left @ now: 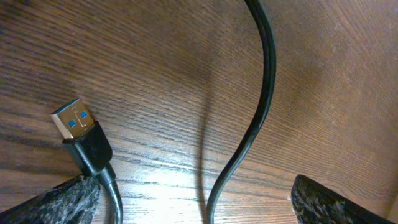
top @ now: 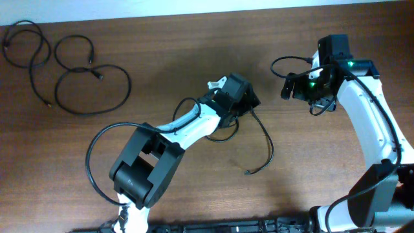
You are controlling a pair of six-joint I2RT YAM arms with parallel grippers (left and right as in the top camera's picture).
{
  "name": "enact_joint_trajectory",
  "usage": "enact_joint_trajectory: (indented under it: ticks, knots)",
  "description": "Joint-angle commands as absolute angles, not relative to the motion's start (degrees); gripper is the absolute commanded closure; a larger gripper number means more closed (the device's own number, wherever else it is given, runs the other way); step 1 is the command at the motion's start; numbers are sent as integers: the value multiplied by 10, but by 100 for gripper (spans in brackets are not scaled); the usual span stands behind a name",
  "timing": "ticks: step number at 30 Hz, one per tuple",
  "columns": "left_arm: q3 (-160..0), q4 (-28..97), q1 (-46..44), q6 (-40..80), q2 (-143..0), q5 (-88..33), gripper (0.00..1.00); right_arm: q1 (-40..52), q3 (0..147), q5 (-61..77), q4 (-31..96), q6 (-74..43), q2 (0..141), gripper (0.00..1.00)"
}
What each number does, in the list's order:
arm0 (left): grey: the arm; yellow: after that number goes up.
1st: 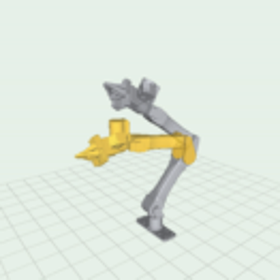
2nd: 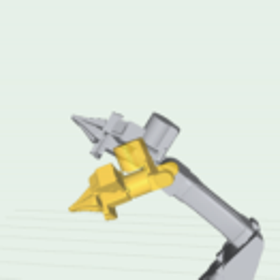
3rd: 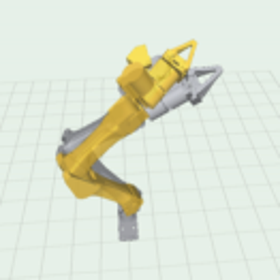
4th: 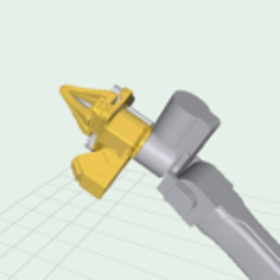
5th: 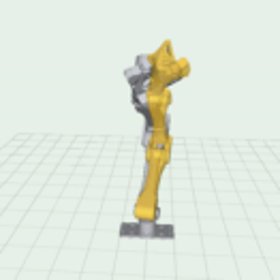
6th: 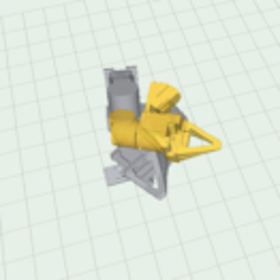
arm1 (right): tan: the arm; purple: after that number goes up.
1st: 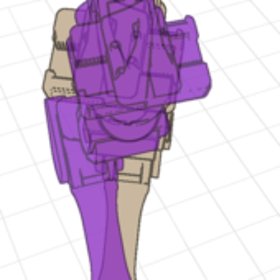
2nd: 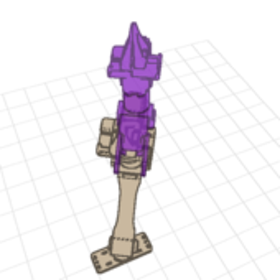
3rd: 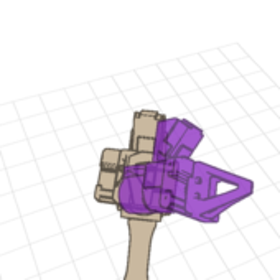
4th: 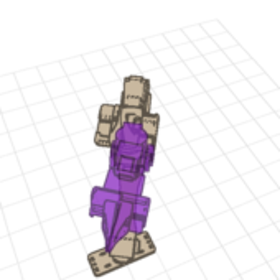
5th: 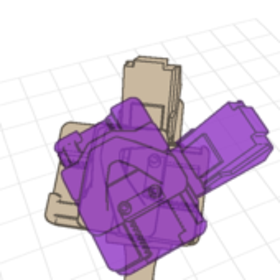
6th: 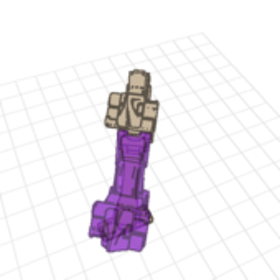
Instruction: Untangle cables
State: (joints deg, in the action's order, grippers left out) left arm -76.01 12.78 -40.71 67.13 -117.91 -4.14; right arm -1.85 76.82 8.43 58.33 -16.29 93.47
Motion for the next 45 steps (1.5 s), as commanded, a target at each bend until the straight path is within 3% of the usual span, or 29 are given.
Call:
enact_joint_trajectory:
  ticks: [1,4,6,8,9,11,14,19,20,22,23,24,26,31,34,39,44,45]
  knots:
    - [-759,123,-412,677,-1234,-32,1,-19,772,84,583,-166,931,1]
    - [-759,108,-425,676,-1256,-25,1,-19,771,84,583,-166,931,1]
    - [-759,115,-429,672,-1271,-16,16,-19,771,84,583,-166,931,1]
    - [-759,114,-429,672,-1277,-15,43,-19,772,84,583,-166,931,1]
    - [-759,112,-429,664,-1284,-13,47,-19,771,84,583,-166,931,1]
    - [-759,112,-431,659,-1296,-13,47,-19,771,84,583,-166,931,1]
    - [-759,111,-437,659,-1305,-19,35,-19,771,84,583,-166,931,1]
    - [-765,102,-431,529,-1301,-53,35,-19,772,84,583,-166,931,1]
    - [-773,136,-413,512,-1291,-59,27,-19,771,84,583,-166,931,1]
    - [-787,164,-394,435,-1267,-80,22,-19,771,84,583,-166,931,1]
    - [-796,189,-388,404,-1249,-76,7,-19,771,84,583,-166,931,1]
    - [-804,208,-383,374,-1231,-70,1,-19,771,84,583,-166,931,1]
    - [-819,260,-370,323,-1173,-6,1,-19,772,84,583,-166,931,1]
    - [-818,311,-363,96,-1138,17,1,-19,772,84,583,-166,931,1]
    - [-818,350,-363,91,-1138,147,1,-19,771,84,583,-166,931,1]
    - [-816,346,-355,53,-1138,167,0,-19,771,84,583,-166,931,1]
    - [-785,316,-347,53,-1144,163,16,-19,772,84,583,-166,931,1]
    - [-784,316,-347,53,-1149,163,23,-19,771,84,583,-166,931,1]
